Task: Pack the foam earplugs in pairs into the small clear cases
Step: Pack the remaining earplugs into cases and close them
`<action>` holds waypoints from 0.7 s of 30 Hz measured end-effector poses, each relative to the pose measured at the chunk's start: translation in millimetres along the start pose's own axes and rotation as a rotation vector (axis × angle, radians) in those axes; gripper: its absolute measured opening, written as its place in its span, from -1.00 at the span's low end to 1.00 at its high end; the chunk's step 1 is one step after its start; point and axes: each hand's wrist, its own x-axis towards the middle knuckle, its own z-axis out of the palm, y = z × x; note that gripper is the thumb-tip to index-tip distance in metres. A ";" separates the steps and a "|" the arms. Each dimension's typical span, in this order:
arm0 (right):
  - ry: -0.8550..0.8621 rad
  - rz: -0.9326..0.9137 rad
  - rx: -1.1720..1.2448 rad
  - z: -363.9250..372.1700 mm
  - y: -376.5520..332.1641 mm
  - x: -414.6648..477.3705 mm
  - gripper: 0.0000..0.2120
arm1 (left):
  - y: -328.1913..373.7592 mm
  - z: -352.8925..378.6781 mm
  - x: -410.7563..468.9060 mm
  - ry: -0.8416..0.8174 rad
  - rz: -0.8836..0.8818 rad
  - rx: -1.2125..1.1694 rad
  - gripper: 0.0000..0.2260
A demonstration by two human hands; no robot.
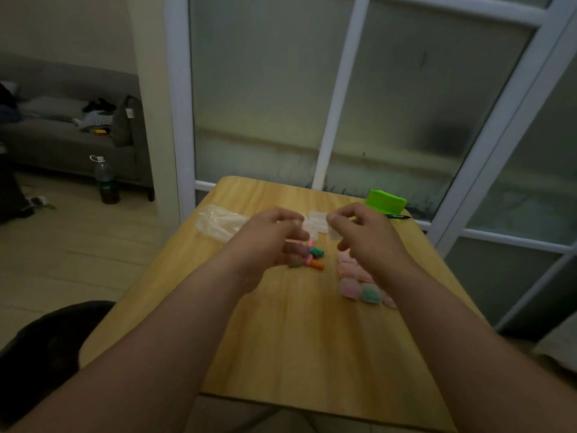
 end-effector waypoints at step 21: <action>-0.280 0.193 0.363 18.1 18.2 -54.1 -0.81 | -24.3 -13.2 -29.5 -0.183 0.057 0.213 -0.70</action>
